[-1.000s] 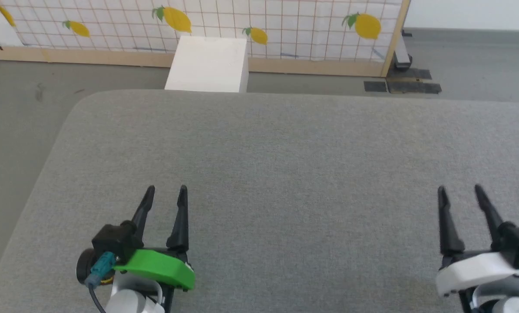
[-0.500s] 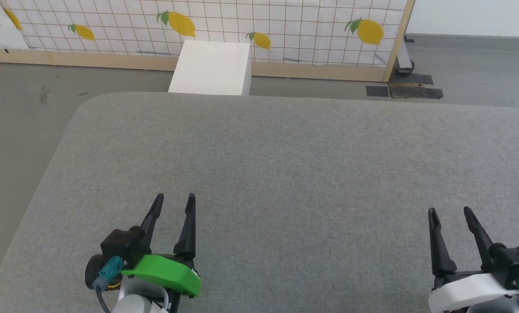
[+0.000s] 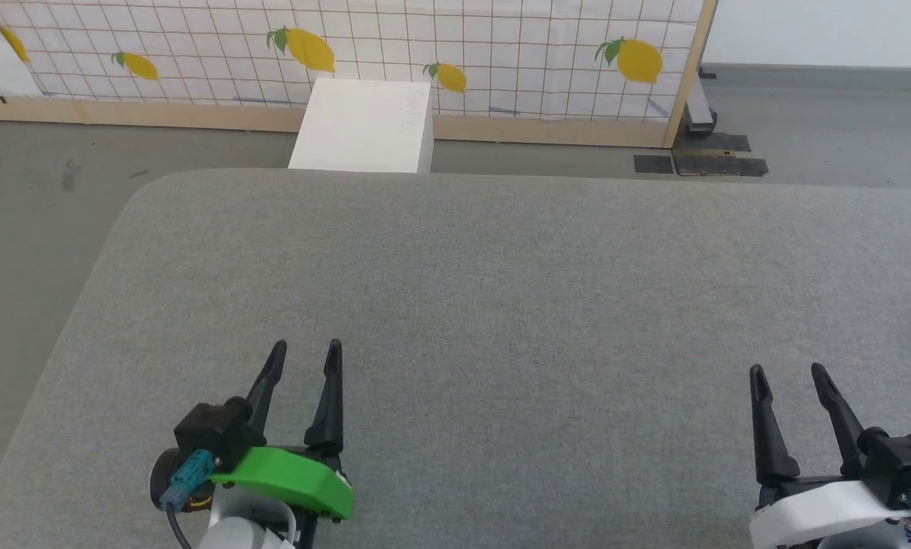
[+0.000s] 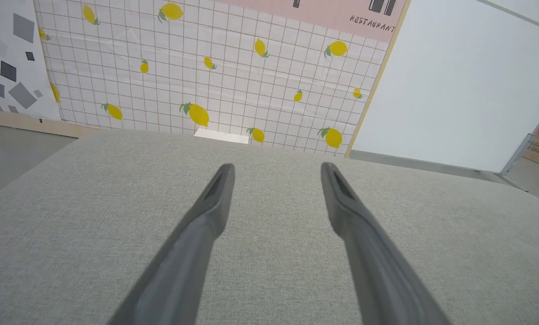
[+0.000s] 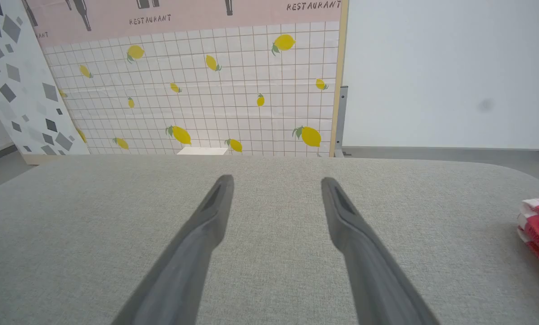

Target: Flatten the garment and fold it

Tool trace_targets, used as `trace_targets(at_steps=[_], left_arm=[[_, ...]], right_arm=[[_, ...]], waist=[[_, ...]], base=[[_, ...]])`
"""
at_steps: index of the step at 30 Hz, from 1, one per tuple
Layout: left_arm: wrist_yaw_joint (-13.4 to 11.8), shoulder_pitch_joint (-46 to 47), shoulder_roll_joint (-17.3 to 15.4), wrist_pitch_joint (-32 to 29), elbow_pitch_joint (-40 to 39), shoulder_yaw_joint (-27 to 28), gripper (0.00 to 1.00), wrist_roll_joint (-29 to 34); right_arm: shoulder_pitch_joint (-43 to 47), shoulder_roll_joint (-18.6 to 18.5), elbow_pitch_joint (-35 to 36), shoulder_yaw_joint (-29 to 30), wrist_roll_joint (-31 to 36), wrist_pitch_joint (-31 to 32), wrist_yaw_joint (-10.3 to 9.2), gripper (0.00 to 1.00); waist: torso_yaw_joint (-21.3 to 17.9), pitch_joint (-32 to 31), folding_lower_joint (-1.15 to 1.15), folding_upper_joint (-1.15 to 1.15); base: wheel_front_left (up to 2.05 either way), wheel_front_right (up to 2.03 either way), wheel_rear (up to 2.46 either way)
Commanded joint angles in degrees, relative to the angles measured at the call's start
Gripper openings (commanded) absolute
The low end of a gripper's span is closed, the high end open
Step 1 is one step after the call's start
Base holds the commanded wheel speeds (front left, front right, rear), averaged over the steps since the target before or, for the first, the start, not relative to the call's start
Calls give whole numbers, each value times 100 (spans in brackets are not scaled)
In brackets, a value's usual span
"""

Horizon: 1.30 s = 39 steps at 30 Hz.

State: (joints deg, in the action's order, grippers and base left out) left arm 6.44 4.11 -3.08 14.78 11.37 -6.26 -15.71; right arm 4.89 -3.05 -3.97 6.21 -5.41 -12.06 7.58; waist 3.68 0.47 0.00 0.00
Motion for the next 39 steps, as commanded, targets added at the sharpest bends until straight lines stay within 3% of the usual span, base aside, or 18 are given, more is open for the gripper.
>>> trace_targets(at_steps=[1,10,11,39], left_arm=[[-27,-74,20,22,10,-3,100,-18],[-29,-43,20,22,27,-31,100,-22],[-2,0,1,0,18,-25,0,-2],[-105,-64,1,-246,-169,82,0,252]], right_arm=[[71,16,-2,0,-54,-29,-9,100],[59,17,6,20,-90,-38,-9,100],[1,0,1,12,-30,-6,0,0],[-78,0,65,-93,65,190,0,0]], waist=[[3,7,0,0],[11,54,0,0],[11,55,0,0],[-51,40,0,0]], base=[[0,0,0],[0,0,0],[0,0,0],[0,0,0]])
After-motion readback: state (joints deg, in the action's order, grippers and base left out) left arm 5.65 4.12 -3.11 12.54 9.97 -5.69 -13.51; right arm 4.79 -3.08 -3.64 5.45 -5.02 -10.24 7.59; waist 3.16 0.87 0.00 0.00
